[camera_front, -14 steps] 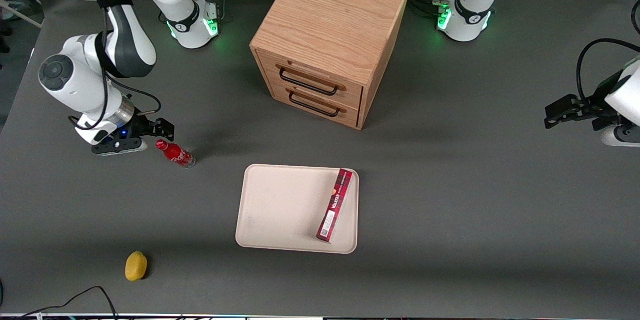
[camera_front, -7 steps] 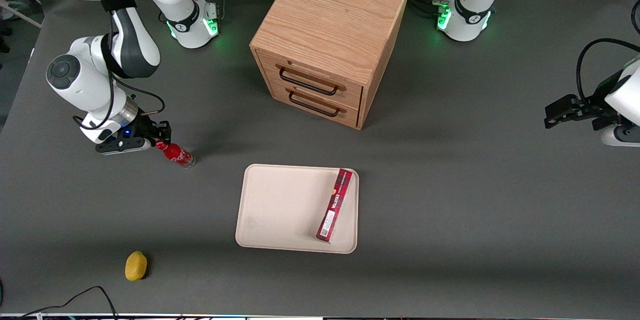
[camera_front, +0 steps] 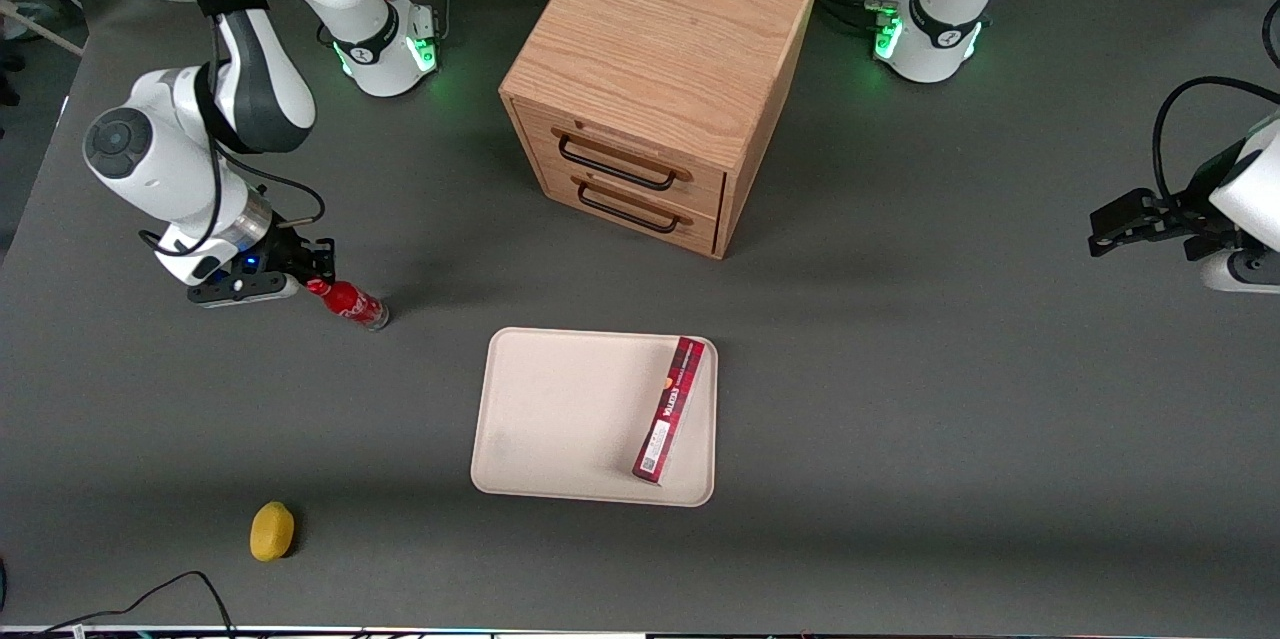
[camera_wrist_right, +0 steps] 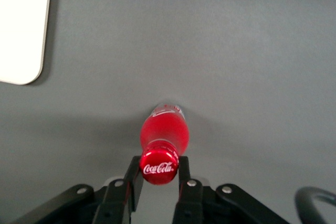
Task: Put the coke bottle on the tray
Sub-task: 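Close the right gripper around the bottle's cap end, then lift the bottle and carry it over the white tray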
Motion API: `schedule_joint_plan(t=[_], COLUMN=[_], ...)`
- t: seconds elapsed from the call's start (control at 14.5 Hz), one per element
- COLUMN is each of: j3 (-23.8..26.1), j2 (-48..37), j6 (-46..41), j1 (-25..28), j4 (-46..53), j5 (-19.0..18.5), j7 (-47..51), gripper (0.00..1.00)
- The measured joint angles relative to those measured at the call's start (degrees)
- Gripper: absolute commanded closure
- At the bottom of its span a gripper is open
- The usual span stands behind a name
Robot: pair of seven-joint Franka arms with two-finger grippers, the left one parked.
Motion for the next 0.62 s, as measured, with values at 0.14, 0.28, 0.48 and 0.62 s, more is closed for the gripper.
schedule_joint_plan(t=[0.14, 0.28, 0.48, 0.62], j3=[0.00, 0.02, 0.05, 0.15], j2=[-1.77, -2.77, -0.93, 4.82], j6=[-14.28, -28.43, -46.79, -55.49], j1=[-0.02, -0.02, -0.02, 0.13], j4=[8.63, 19.88, 38.57, 51.50], j5=[0.00, 0.00, -0.01, 0.00], j7=[0.00, 0.00, 0.00, 0.00], gripper=[1.00, 1.00, 1.00, 1.00])
